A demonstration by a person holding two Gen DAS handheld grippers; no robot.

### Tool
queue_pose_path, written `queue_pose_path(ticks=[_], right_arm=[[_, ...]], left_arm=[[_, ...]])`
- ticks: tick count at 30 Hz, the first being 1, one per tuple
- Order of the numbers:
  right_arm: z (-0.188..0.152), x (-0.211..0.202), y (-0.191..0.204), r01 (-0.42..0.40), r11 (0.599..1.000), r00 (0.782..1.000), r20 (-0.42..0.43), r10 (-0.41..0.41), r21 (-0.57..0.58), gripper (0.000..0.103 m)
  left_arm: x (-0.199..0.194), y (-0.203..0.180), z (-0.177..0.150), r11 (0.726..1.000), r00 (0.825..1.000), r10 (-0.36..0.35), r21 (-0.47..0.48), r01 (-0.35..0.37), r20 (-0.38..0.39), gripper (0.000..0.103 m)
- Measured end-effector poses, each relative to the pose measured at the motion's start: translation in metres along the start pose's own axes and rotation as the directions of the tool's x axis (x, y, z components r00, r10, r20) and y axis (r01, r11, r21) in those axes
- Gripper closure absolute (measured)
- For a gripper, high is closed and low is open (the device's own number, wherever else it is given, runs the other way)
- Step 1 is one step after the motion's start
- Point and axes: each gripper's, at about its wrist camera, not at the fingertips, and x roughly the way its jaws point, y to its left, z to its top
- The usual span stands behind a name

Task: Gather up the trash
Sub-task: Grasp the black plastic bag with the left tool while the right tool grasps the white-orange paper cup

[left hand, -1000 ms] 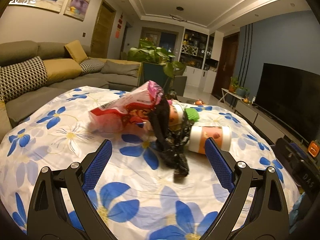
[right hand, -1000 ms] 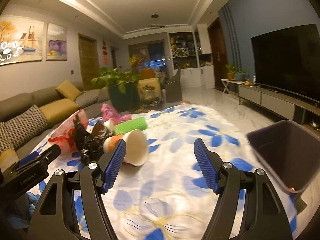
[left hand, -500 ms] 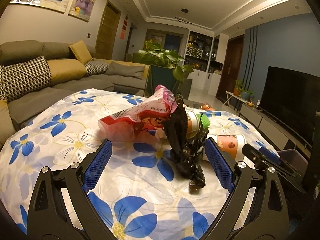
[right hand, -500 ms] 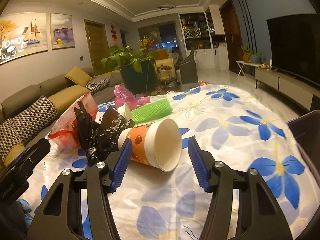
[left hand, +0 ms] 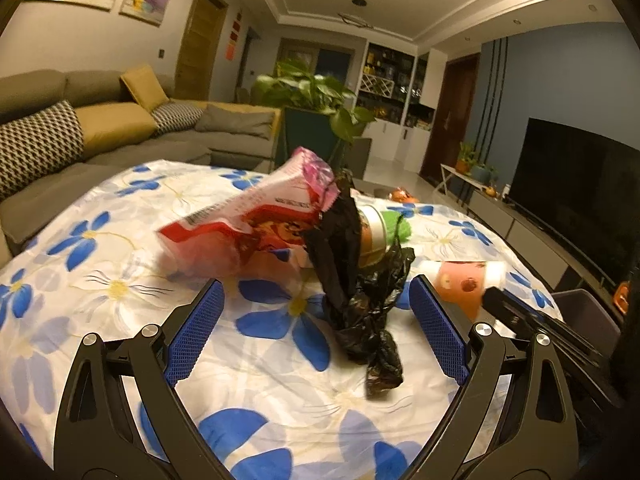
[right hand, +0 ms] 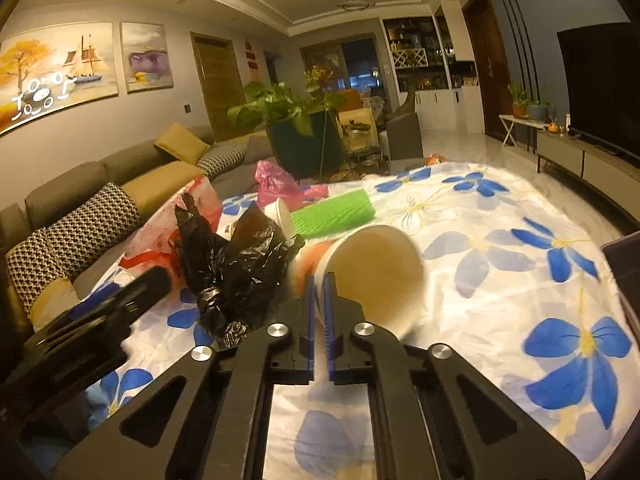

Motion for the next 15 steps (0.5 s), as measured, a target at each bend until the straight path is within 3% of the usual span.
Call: queue_pose_path(ticks=[5, 8, 15], right_arm=[[-0.001, -0.028, -0.008, 0.031, 0.999, 0.998, 0.058, -0.03, -0.014, 0.099], [-0.001, -0.039, -0.015, 0.038, 0.999, 0.997, 0.069, -0.037, -0.009, 0.099], [-0.004, -0.057, -0.026, 0.046, 0.999, 0.996, 0.082, -0.045, 0.0, 0.099]], left_arm=[[0.021, -0.007, 0.007, 1.0, 0.999, -0.01, 0.005, 0.01, -0.034, 0.018], [0.035, -0.01, 0.01, 1.0, 0.997, -0.017, 0.014, 0.019, -0.071, 0.03], [0.066, -0.003, 0.004, 0.996, 0.974, -0.089, -0.044, 0.082, -0.209, 0.077]])
